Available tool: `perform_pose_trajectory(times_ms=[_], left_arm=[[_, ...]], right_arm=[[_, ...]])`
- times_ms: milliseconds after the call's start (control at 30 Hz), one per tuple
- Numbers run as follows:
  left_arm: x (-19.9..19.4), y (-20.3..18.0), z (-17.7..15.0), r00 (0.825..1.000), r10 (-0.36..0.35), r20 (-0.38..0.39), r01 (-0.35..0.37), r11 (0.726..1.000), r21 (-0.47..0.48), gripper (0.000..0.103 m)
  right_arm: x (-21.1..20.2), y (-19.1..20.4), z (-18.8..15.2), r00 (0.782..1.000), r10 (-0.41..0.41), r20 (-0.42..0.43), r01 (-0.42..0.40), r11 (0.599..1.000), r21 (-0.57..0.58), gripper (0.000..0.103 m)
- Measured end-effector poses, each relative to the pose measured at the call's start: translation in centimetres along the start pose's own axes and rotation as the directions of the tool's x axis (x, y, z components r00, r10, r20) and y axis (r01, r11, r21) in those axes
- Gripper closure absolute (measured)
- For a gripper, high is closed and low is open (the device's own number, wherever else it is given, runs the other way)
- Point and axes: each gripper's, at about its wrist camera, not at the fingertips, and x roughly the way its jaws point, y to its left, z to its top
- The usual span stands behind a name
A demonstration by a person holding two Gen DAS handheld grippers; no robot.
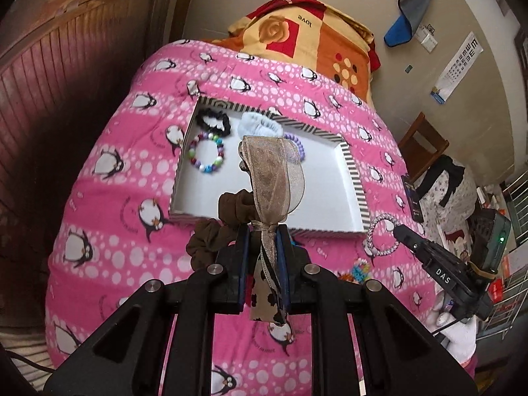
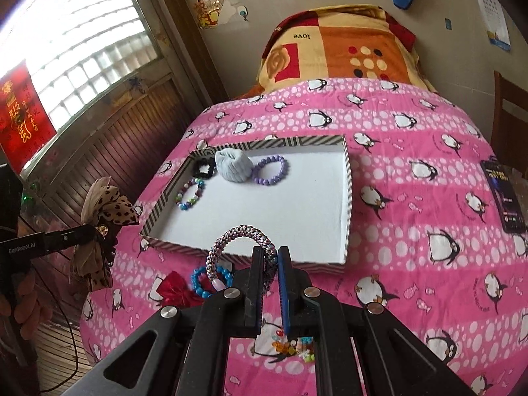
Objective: Organize jewelry
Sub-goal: 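Carry both items into the white tray and open both tools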
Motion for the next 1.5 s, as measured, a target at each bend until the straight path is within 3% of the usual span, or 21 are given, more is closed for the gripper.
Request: perform_pose_trajectory(times_ms=[333, 867, 1500], left_arm=[[2.4, 0.3, 2.8, 0.998, 0.066, 0.003, -0.066, 0.997, 0.032, 0.089], [9.2, -0.5, 5.9, 0.991, 0.107, -0.078, -0.098, 0.989, 0.111, 0.089], [18.2, -0.8, 8.0, 0.971, 0.16, -0.177, -0.14, 0.983, 0.123, 0.089]], right_arm=[[2.0, 0.0, 2.3, 0.999, -0.03, -0.018, 0.03, 0.999, -0.012, 0.096], [7.6, -1.6, 4.3, 0.992, -0.073, -0.107, 0.078, 0.996, 0.037, 0.096], [16.4, -6.8, 8.9, 0.961, -0.155, -0.231, 0.17, 0.984, 0.047, 0.096]])
